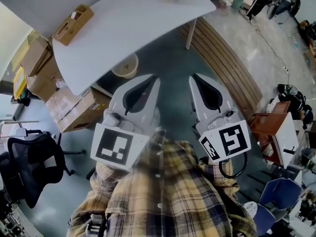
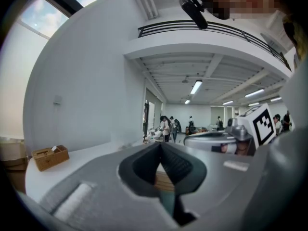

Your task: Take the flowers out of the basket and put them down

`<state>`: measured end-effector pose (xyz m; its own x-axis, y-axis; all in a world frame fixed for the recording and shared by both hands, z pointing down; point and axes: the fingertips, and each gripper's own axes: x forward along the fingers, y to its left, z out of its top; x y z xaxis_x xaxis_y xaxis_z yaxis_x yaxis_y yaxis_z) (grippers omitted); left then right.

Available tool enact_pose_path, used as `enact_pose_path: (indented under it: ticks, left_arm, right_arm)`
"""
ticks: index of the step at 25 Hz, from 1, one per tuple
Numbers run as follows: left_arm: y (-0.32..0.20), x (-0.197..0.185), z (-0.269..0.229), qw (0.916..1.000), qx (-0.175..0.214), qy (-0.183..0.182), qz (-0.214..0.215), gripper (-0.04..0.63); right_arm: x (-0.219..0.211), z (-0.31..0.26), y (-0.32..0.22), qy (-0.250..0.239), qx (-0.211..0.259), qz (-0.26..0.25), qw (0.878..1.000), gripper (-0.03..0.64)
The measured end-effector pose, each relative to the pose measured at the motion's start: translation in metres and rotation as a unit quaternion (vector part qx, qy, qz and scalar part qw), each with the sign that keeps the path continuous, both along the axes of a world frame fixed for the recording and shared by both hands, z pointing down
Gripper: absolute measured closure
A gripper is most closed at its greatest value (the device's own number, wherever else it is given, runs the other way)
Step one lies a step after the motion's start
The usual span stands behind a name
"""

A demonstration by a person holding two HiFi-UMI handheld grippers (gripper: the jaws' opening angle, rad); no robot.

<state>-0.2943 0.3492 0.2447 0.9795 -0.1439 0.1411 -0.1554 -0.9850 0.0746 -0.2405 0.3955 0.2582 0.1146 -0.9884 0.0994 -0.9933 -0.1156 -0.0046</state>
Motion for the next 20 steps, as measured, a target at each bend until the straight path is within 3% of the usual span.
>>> enact_pose_path:
  ticks: [6, 20]
  left_arm:
    - [-0.057, 0.054, 0.006, 1.0, 0.004, -0.001, 0.007, 0.594]
    - [-0.234, 0.171, -0.004, 0.9993, 0.011, 0.005, 0.036, 0.594]
  right_arm:
    - [0.048, 0.01, -0.054, -0.001, -0.007, 0.002, 1.0, 0.612]
    - [0.169, -0.003, -0.238, 0.009, -0.004, 0.025, 1.0, 0.612]
